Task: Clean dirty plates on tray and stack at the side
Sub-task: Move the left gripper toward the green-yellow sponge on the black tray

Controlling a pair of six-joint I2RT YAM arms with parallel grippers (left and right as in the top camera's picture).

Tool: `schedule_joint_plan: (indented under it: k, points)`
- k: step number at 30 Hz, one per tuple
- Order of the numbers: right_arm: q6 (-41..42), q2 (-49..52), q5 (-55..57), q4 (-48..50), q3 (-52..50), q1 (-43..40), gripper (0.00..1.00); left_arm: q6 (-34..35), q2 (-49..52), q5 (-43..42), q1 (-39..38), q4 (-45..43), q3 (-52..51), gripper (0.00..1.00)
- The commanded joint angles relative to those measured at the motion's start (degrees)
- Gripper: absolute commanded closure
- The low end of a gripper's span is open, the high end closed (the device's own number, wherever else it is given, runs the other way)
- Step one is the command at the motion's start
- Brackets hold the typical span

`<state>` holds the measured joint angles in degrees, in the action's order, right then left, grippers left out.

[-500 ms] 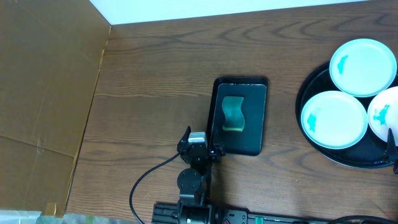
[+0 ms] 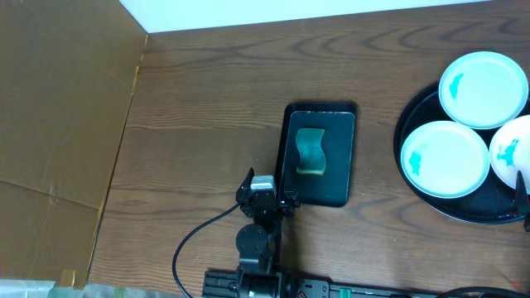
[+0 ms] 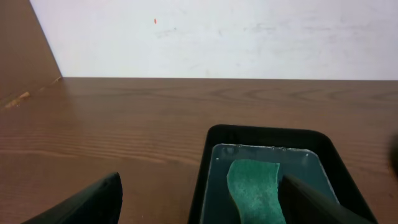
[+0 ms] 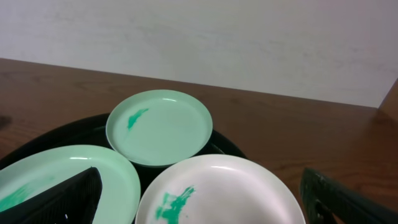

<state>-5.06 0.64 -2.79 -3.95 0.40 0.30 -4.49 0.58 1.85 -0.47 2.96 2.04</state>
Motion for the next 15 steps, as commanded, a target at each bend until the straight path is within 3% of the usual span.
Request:
schedule_joint_plan:
  k: [1,15]
  points:
    - [-0.59,-0.37,0.35,-0.2,-0.11,0.46,0.01,0.48,-0.35,0.26,0.31,1.01,-1.81,0.2]
    - [-0.59,-0.37,0.35,-0.2,-0.11,0.46,0.01,0.48,-0.35,0.26,0.31,1.01,-1.81,0.2]
